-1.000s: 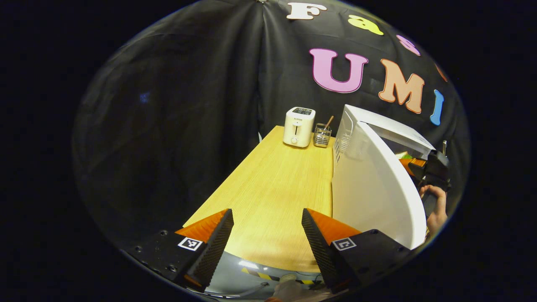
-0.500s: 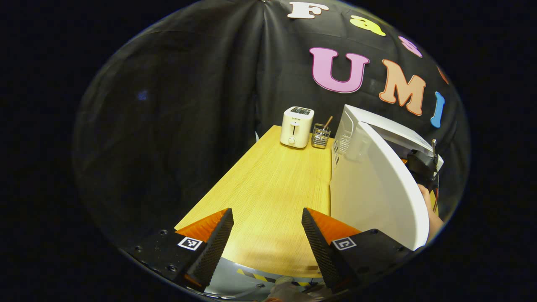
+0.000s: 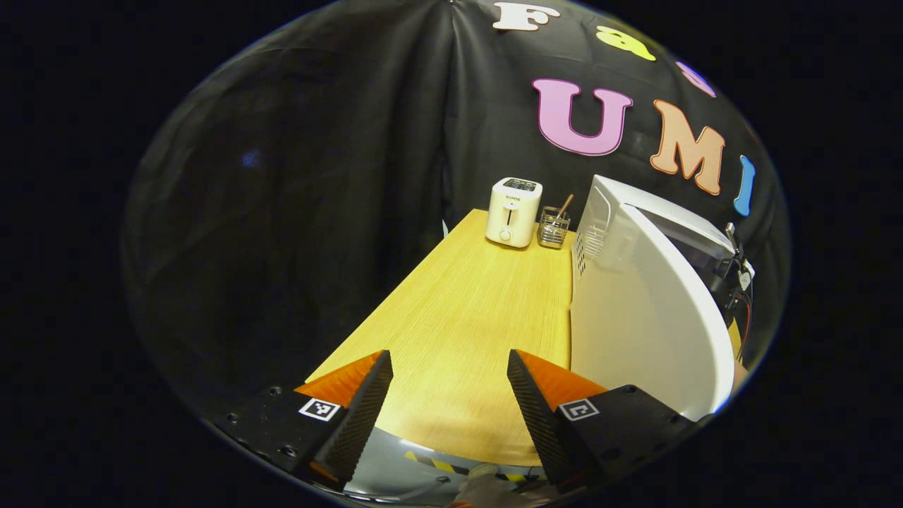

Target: Open the microwave oven with the left hand, put the food in, and close the microwave oven.

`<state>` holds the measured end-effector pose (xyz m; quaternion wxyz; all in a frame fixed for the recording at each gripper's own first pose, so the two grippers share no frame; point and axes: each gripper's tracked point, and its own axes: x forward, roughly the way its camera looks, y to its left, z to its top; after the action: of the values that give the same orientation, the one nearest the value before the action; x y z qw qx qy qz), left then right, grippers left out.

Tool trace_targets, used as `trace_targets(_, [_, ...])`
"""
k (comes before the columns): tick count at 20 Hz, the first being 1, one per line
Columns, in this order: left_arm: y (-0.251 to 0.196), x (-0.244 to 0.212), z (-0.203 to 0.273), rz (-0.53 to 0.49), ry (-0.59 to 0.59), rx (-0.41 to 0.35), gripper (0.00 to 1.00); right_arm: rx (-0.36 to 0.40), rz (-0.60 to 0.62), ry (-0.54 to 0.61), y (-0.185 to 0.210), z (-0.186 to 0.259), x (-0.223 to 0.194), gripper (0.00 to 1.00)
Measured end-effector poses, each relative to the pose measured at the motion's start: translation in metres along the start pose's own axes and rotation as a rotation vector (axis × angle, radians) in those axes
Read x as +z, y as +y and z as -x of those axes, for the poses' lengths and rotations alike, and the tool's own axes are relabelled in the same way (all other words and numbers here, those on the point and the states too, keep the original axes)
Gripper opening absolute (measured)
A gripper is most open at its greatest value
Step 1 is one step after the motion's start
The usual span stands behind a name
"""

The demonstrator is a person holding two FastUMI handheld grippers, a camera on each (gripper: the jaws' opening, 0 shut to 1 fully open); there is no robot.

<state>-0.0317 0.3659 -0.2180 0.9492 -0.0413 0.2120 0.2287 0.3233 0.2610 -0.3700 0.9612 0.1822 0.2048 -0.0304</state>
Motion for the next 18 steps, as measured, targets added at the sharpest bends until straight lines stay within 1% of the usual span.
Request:
trace_targets(3, [-0.006, -0.001, 0.002, 0.003, -0.001, -0.02, 0.96, -0.02, 0.064, -0.016, -0.009, 0.006, 0.005, 1.0])
trace_targets(5, [-0.008, -0.002, 0.003, -0.001, -0.004, -0.029, 0.96, -0.026, 0.099, -0.057, -0.013, 0.018, 0.015, 0.91])
trace_targets(6, [-0.01, -0.002, 0.004, -0.001, -0.002, -0.039, 0.96, -0.029, 0.111, -0.072, -0.013, 0.026, 0.019, 0.91])
trace_targets(7, [-0.012, -0.003, 0.005, 0.0, -0.002, -0.048, 0.96, -0.024, 0.119, -0.089, -0.011, 0.035, 0.023, 0.99])
trace_targets(11, [-0.021, -0.001, 0.006, -0.016, -0.007, -0.082, 0.96, 0.01, 0.157, -0.142, -0.001, 0.079, 0.038, 0.99])
trace_targets(15, [-0.035, -0.006, 0.006, -0.027, 0.007, -0.133, 0.96, 0.048, 0.175, -0.17, 0.007, 0.136, 0.047, 0.99])
trace_targets(18, [-0.044, -0.008, 0.008, -0.029, 0.009, -0.168, 0.89, 0.078, 0.187, -0.172, 0.005, 0.18, 0.046, 0.99])
